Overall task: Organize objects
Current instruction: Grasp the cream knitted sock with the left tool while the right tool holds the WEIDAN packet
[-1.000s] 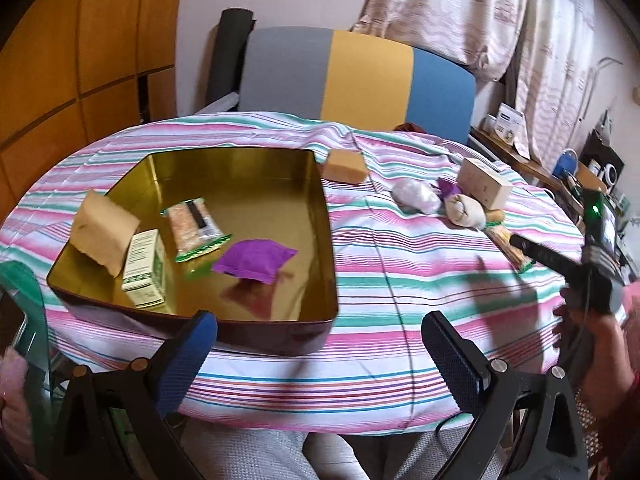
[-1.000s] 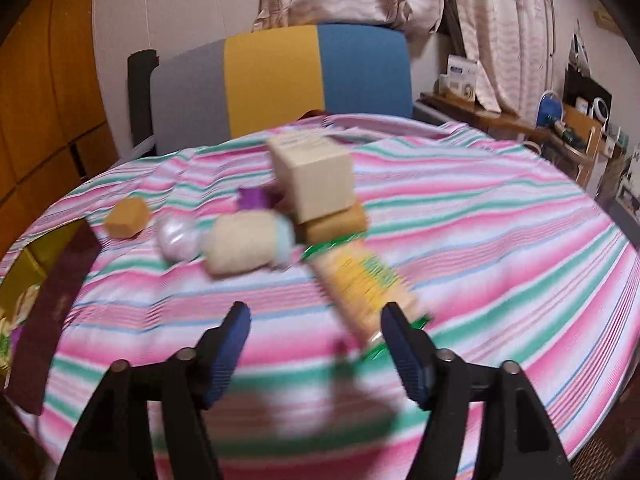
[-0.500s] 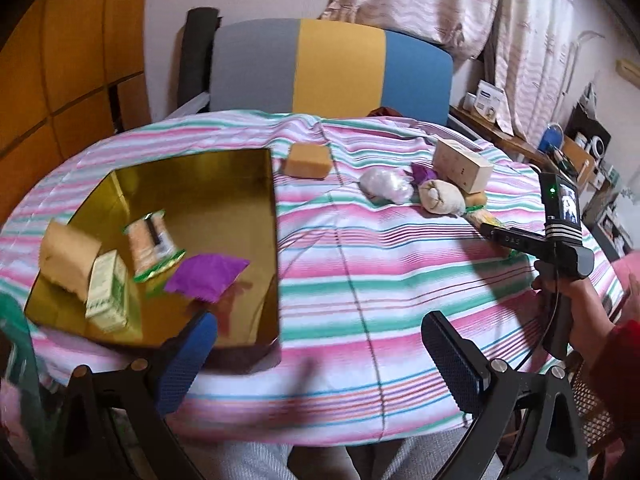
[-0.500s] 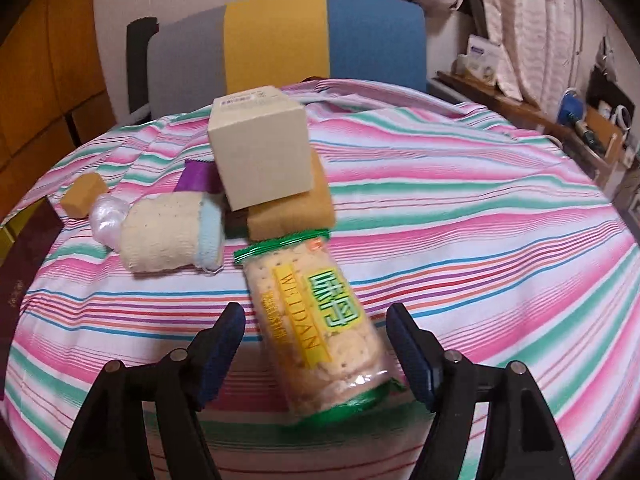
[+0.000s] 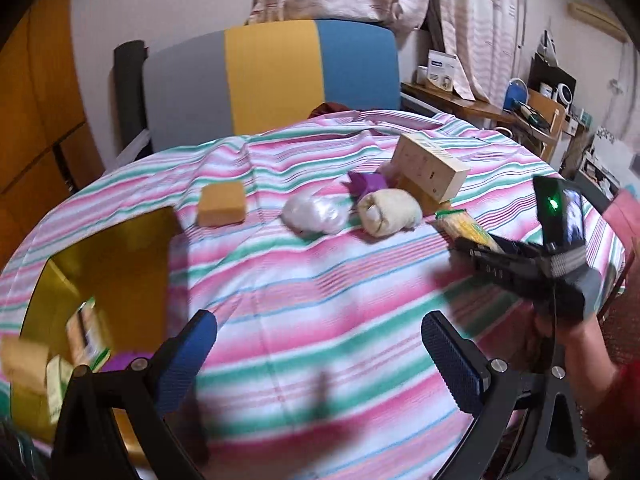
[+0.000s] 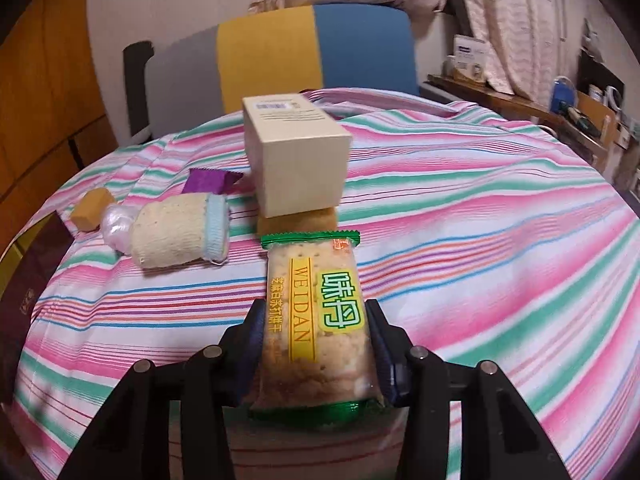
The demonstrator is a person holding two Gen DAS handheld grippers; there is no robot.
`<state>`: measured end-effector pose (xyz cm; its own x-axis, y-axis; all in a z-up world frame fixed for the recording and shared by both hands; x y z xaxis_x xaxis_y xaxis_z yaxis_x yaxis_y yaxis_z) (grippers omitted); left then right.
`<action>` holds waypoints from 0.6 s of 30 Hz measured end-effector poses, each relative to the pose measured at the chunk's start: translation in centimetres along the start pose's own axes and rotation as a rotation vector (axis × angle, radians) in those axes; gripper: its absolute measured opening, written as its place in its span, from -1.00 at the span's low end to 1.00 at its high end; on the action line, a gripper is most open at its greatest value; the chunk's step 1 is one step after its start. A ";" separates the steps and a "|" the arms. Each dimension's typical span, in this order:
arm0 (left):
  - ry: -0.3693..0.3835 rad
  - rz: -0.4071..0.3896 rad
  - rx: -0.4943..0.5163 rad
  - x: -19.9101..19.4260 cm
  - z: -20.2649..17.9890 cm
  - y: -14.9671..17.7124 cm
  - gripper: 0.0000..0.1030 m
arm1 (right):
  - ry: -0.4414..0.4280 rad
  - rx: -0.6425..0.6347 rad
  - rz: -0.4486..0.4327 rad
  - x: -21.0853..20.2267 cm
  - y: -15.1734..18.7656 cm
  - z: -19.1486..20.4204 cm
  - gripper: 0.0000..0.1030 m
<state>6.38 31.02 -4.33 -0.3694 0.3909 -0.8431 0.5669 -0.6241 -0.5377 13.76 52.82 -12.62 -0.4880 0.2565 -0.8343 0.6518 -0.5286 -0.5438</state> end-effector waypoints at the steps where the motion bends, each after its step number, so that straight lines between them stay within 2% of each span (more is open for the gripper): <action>1: 0.009 0.001 0.015 0.6 -0.6 -0.8 1.00 | 0.004 0.008 -0.012 -0.2 0.2 0.0 -0.06; 4: 0.015 0.002 0.043 2.3 -2.0 -3.1 1.00 | 0.006 0.020 -0.056 -1.1 0.7 -0.1 -0.06; 8: 0.027 -0.033 0.118 4.6 -3.9 -6.0 1.00 | -0.022 0.032 -0.053 -0.9 1.6 -0.2 -0.06; 13: -0.039 -0.019 0.212 8.4 -5.9 -9.4 1.00 | -0.060 0.064 -0.075 -1.2 1.9 -0.7 -0.06; 18: -0.070 -0.019 0.257 10.6 -6.5 -11.3 1.00 | -0.048 0.060 -0.075 -1.1 1.8 -0.5 -0.07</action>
Point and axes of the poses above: each gripper's, at about its wrist camera, not at the fingertips, and x roughly the way its jaws point, z to its left, y to its underside, the point moved 5 cm from there along x, roughly the way its jaws point, and after that the axes turned 13 degrees about z, right-handed, at the moved point
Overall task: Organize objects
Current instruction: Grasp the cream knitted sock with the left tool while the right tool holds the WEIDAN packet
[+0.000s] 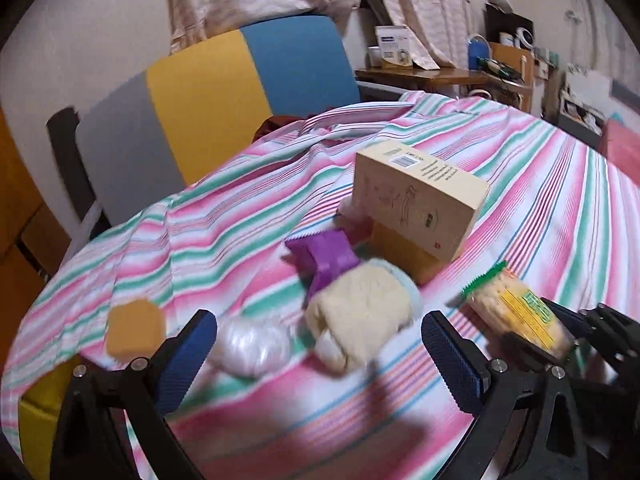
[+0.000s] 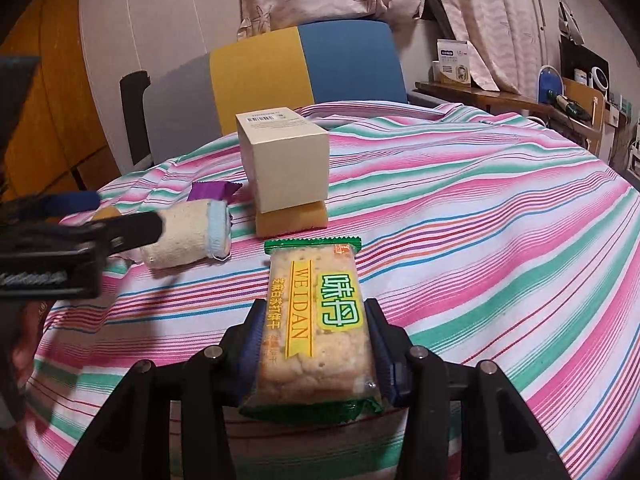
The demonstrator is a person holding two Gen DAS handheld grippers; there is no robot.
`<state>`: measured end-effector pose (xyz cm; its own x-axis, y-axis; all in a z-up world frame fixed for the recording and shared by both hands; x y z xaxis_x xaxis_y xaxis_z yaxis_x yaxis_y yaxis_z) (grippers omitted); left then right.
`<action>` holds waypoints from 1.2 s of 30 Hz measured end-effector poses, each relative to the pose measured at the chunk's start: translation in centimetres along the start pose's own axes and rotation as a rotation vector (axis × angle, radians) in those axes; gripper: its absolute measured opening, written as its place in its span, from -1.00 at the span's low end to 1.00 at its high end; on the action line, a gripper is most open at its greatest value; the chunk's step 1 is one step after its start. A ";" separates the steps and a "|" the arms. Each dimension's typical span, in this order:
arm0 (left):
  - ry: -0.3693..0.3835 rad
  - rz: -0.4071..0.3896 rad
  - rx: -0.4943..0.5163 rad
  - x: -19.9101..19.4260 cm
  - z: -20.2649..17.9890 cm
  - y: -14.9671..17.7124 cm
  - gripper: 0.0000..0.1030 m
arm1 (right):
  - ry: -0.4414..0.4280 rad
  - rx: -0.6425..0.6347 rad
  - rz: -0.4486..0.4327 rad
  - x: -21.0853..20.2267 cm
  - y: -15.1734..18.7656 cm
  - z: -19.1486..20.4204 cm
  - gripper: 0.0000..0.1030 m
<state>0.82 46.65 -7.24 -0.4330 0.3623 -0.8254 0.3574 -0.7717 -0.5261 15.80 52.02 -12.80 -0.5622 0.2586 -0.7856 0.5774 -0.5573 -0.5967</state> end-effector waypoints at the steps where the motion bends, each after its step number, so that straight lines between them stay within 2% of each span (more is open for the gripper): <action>1: -0.007 0.002 0.029 0.4 -0.3 -0.3 1.00 | 0.004 -0.002 0.001 0.1 -0.1 0.0 -0.07; 4: -0.011 0.010 0.059 1.7 -0.6 -0.7 1.00 | 0.009 -0.004 0.000 0.1 0.0 0.0 -0.07; 7: 0.038 0.022 0.032 2.5 -0.5 -0.5 0.94 | 0.010 -0.003 -0.001 0.1 0.0 0.0 -0.07; 9: 0.088 0.030 0.007 2.9 -0.3 -0.2 0.69 | 0.013 -0.004 -0.001 0.0 0.0 0.0 -0.07; 11: 0.152 0.038 -0.003 3.2 -0.4 0.0 0.21 | 0.015 -0.004 -0.002 0.1 0.0 0.0 -0.07; 12: 0.177 0.036 -0.009 3.2 -0.7 0.1 0.21 | 0.015 -0.004 -0.001 0.1 -0.1 0.0 -0.07; 17: 0.071 -0.041 0.067 1.9 -2.4 1.8 0.15 | 0.017 -0.005 -0.002 0.1 -0.1 0.0 -0.06; 20: 0.032 -0.087 0.063 1.0 -2.6 3.1 0.12 | 0.022 -0.006 -0.003 0.0 0.0 -0.1 -0.07; 24: 0.049 -0.091 0.030 0.2 -2.8 4.6 0.10 | 0.032 -0.007 -0.003 0.0 0.0 -0.1 -0.07; 30: 0.048 -0.122 0.054 -1.5 -3.8 6.4 0.10 | 0.038 -0.009 -0.002 0.0 -0.1 0.0 -0.07; 36: 0.088 -0.134 -0.008 -2.8 -3.4 8.5 0.10 | 0.040 -0.010 -0.002 0.0 -0.1 0.1 -0.07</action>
Point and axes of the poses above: each gripper's, at about its wrist camera, not at the fingertips, and x roughly the way its jaws point, z to its left, y to its underside, the point moved 5 cm from there along x, roughly the way its jaws point, and after that the axes turned 13 degrees about z, right-handed, at the moved point
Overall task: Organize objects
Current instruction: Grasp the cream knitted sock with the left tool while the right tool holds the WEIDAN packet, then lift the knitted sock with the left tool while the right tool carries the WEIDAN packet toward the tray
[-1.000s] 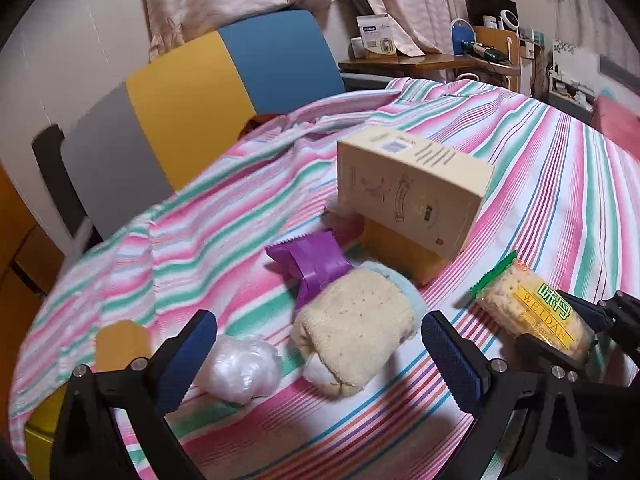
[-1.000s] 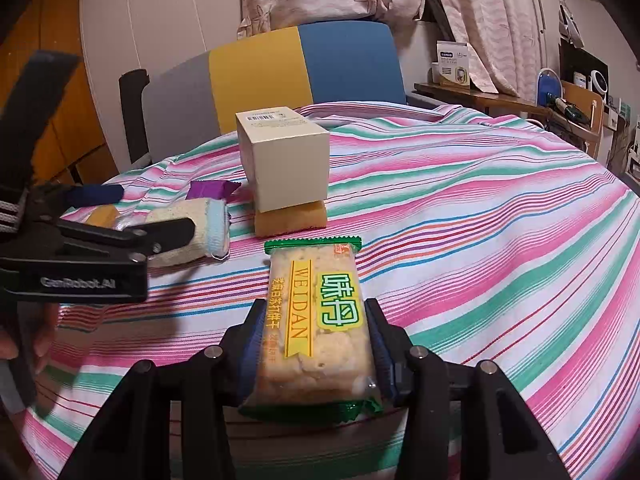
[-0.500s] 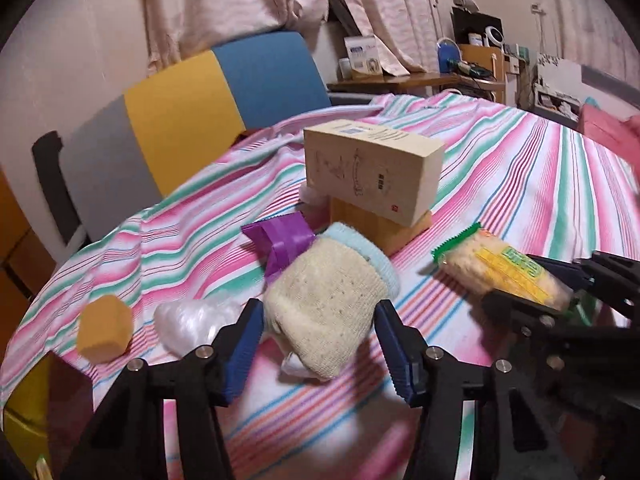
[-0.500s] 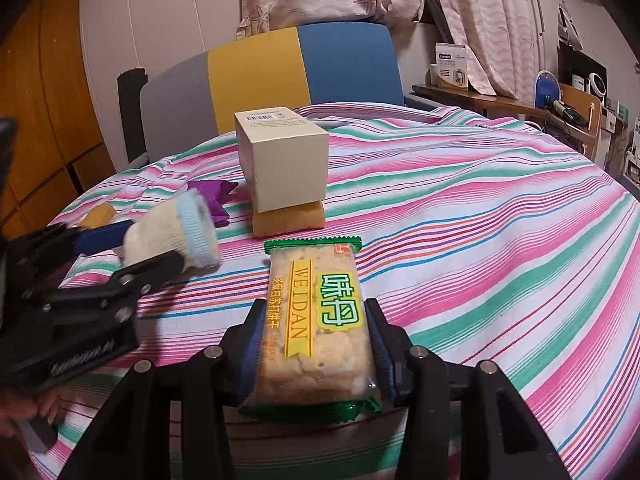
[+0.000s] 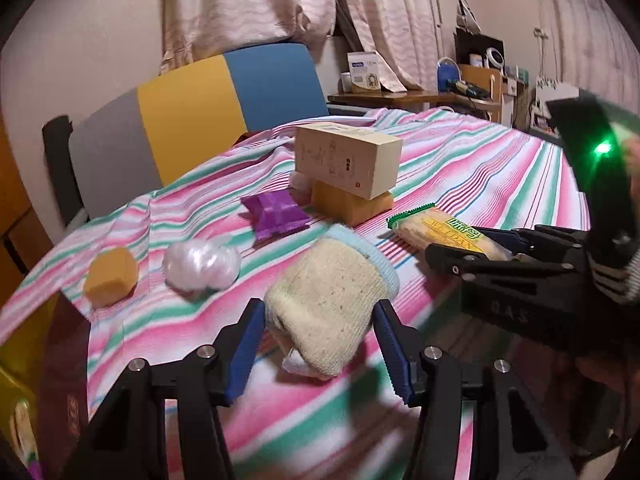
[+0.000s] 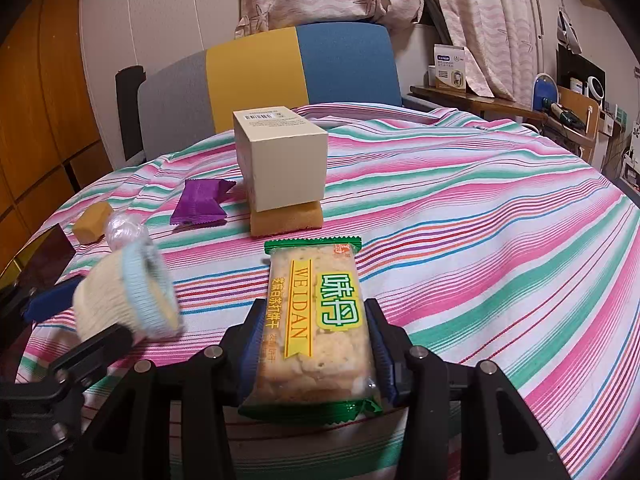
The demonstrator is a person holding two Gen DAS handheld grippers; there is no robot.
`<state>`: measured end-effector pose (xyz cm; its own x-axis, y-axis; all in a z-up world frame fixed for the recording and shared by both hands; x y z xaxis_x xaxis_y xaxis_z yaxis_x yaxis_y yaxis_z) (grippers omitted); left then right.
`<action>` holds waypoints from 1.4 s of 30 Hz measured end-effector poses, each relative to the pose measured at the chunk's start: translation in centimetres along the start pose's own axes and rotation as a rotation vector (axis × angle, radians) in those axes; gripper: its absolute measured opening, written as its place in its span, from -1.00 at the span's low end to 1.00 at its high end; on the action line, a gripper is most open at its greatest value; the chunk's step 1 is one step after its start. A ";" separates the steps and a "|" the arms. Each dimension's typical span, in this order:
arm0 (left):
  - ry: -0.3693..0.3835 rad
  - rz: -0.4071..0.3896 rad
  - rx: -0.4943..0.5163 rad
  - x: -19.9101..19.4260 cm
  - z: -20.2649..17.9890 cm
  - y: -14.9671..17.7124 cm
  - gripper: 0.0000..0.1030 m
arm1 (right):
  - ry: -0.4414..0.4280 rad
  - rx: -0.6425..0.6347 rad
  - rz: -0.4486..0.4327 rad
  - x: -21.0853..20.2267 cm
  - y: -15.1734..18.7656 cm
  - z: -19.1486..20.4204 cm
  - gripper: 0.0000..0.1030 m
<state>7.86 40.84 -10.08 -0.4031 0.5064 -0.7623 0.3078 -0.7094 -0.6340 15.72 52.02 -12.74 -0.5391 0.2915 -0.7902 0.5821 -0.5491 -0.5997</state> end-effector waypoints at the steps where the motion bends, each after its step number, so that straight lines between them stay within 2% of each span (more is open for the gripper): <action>1: 0.002 -0.001 -0.014 -0.2 0.2 0.3 0.10 | -0.001 0.001 0.000 0.0 0.0 0.0 -0.07; 15: 0.050 0.011 -0.138 -3.3 1.8 4.0 0.08 | 0.052 -0.010 -0.002 0.0 0.1 0.2 -0.07; 20: 0.083 0.016 -0.212 -4.5 2.7 5.1 0.06 | 0.086 -0.015 -0.031 -0.6 0.2 0.4 -0.07; 26: 0.102 0.012 -0.251 -6.2 3.5 6.3 0.06 | 0.124 -0.057 -0.042 -1.0 0.5 1.1 -0.07; 32: 0.123 -0.002 -0.286 -8.2 4.5 7.3 0.05 | 0.116 -0.061 -0.050 -1.4 0.9 1.2 -0.07; 33: 0.127 0.001 -0.294 -8.4 4.7 7.4 0.03 | 0.113 -0.053 -0.052 -1.5 0.9 1.1 -0.07; 34: 0.138 0.005 -0.310 -8.6 5.0 7.7 -0.10 | 0.108 -0.040 -0.053 -1.6 1.0 0.9 -0.07; 36: 0.158 0.009 -0.333 -9.0 5.3 8.1 -0.14 | 0.100 -0.023 -0.048 -1.8 1.2 0.8 -0.07; 37: 0.162 0.001 -0.337 -9.3 5.5 8.2 -0.23 | 0.098 -0.019 -0.043 -1.8 1.3 0.8 -0.07; 42: 0.160 -0.010 -0.268 -9.8 5.1 8.4 -0.25 | 0.071 -0.016 -0.029 -2.3 2.0 1.7 -0.07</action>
Point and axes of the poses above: each gripper's, at about its wrist camera, not at the fingertips, and x roughly the way its jaws point, z to its left, y to its underside, the point moved 5 cm from there along x, roughly the way its jaws point, and after that the axes turned 13 degrees about z, right-handed, at the moved point
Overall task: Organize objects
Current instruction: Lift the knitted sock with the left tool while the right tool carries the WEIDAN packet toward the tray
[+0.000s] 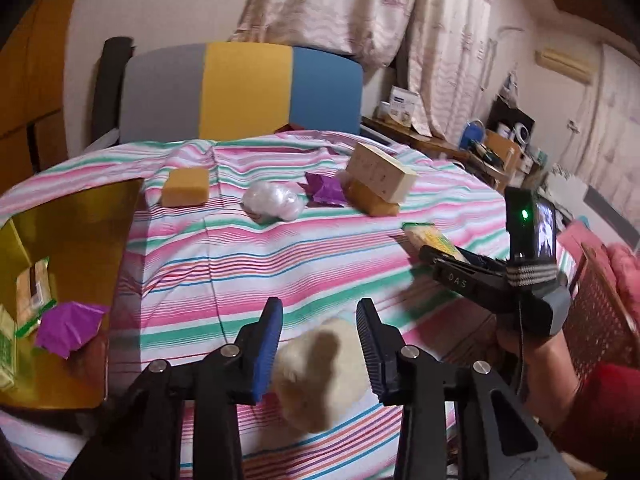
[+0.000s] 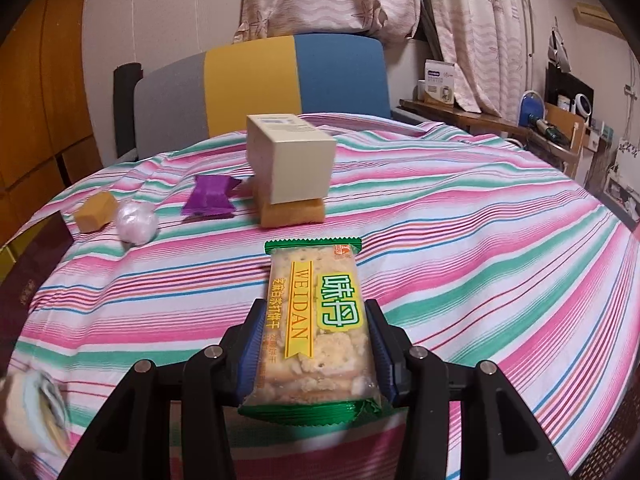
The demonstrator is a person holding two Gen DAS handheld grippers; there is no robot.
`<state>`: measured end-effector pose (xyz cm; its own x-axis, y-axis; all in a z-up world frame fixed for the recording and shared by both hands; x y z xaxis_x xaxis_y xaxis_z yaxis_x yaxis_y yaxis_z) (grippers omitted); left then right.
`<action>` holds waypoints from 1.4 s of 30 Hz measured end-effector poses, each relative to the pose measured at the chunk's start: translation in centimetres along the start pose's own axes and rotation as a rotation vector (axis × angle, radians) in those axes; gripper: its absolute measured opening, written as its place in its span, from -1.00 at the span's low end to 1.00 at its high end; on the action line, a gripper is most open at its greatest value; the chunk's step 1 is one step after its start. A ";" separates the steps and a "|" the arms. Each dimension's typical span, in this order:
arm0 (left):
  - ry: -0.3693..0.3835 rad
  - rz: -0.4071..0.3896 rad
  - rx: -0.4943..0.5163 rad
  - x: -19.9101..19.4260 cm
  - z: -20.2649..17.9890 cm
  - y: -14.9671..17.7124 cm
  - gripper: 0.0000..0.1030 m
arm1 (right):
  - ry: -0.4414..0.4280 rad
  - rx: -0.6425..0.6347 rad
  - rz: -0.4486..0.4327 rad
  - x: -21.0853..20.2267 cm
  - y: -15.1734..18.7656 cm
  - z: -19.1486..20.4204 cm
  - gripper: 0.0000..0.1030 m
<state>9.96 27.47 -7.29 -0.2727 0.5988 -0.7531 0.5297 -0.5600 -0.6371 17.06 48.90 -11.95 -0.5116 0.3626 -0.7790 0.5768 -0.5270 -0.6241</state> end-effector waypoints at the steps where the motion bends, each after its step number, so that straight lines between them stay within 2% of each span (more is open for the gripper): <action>1: -0.023 0.007 0.017 0.3 -0.1 0.3 -0.23 | -0.001 -0.006 0.012 0.2 0.2 0.3 -0.07; 3: -0.060 0.019 0.029 0.9 0.1 0.8 -0.02 | 0.013 -0.024 0.020 0.4 0.4 0.8 -0.07; 4: -0.064 0.028 0.030 1.2 0.1 1.1 0.19 | 0.019 -0.034 0.016 0.3 0.3 1.0 -0.07; 6: -0.059 0.033 0.026 1.7 0.4 1.6 0.41 | 0.015 -0.040 0.021 0.4 0.4 1.1 -0.07; 8: -0.072 0.041 0.017 2.2 0.6 1.8 0.77 | 0.000 -0.032 0.023 0.4 0.4 0.9 -0.07; 10: -0.070 0.074 0.009 3.0 0.7 2.0 0.93 | -0.008 -0.028 0.022 0.4 0.4 0.8 -0.07; 13: -0.047 0.092 0.002 3.7 0.5 1.9 0.92 | 0.000 -0.035 0.021 0.5 0.4 0.9 -0.07; 15: -0.045 0.096 0.050 4.4 -0.3 1.8 0.60 | -0.001 -0.037 0.019 0.5 0.5 0.9 -0.07; 16: -0.018 0.090 0.083 4.5 -0.9 1.7 0.30 | -0.003 -0.036 0.019 0.5 0.5 0.9 -0.07; 18: -0.063 0.061 0.142 4.2 -1.9 1.5 0.27 | -0.006 -0.035 0.019 0.5 0.5 0.9 -0.07; 21: -0.048 0.056 0.156 3.7 -2.2 1.3 0.20 | 0.000 -0.041 0.025 0.5 0.4 1.0 -0.07; 25: -0.022 0.025 0.078 1.9 -1.0 0.6 0.19 | 0.023 -0.063 0.005 -0.4 0.5 1.6 -0.07; 30: -0.013 -0.034 -0.028 -1.0 1.6 -0.3 0.19 | -0.017 -0.092 -0.035 -2.1 0.2 3.7 -0.07; 34: -0.014 -0.072 -0.127 -3.2 4.2 -0.6 0.19 | -0.081 -0.126 -0.054 -3.7 -0.4 6.6 -0.07; 42: -0.081 -0.125 -0.271 -6.8 10.3 0.3 0.19 | -0.239 -0.206 -0.092 -6.9 -0.8 13.6 -0.07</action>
<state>3.69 17.32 -4.05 -0.4065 0.5996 -0.6894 0.6798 -0.3056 -0.6667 11.48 36.35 -5.23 -0.6884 0.1983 -0.6977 0.6254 -0.3248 -0.7094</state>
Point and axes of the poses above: each gripper's, at about its wrist camera, not at the fingertips, and x roughly the way its jaws point, z to its left, y to its underside, the point moved 5 cm from there along x, roughly the way its jaws point, and after that the axes turned 13 degrees about z, right-handed, at the moved point
